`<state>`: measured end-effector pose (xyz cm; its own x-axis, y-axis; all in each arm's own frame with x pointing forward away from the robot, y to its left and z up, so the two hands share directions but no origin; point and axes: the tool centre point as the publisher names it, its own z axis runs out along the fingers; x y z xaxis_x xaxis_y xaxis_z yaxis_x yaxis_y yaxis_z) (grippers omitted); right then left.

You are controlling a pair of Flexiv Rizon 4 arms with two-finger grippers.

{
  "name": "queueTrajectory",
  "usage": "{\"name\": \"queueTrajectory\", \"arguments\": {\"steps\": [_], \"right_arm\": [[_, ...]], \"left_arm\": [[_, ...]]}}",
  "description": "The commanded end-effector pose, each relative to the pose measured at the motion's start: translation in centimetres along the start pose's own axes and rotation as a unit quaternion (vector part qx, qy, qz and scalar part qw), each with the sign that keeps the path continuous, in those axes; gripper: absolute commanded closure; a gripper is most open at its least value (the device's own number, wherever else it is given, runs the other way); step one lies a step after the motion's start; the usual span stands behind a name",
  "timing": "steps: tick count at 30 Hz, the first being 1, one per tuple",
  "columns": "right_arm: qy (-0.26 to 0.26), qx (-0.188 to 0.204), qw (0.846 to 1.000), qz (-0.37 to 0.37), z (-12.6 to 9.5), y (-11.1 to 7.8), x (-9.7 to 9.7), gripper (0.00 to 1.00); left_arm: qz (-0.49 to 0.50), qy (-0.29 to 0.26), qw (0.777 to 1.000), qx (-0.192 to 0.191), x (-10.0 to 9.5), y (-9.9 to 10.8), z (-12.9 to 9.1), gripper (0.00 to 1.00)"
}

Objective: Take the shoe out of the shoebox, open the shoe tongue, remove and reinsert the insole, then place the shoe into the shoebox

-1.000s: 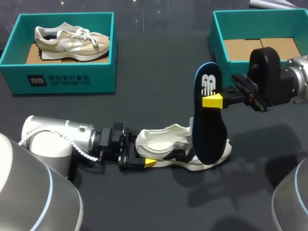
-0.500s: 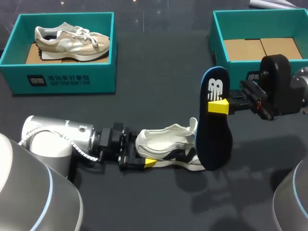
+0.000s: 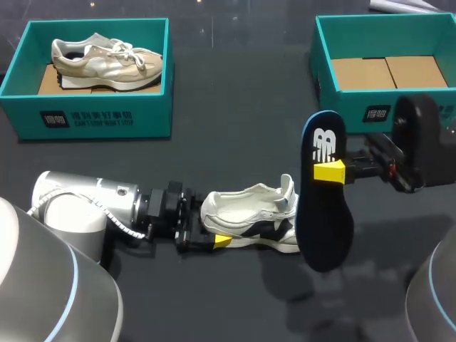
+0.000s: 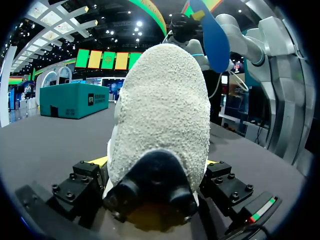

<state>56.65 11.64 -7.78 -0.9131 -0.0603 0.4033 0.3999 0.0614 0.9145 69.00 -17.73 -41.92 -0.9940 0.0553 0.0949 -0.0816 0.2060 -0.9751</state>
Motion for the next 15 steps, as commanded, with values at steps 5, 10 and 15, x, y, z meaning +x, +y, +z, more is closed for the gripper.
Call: {"name": "queueTrajectory", "arguments": {"steps": [5,10,15], "right_arm": [[-0.035,-0.002,0.999,0.002,-0.05,-0.31,0.80,1.00],[-0.035,-0.002,0.999,0.002,-0.05,-0.31,0.80,1.00],[-0.035,-0.002,0.999,0.002,-0.05,-0.31,0.80,1.00]], "left_arm": [[0.000,0.000,1.000,0.000,0.06,0.23,-0.04,1.00],[0.001,0.001,1.000,0.000,0.13,0.03,0.03,1.00],[0.000,0.009,1.000,-0.008,0.26,-0.47,0.15,0.59]]}}
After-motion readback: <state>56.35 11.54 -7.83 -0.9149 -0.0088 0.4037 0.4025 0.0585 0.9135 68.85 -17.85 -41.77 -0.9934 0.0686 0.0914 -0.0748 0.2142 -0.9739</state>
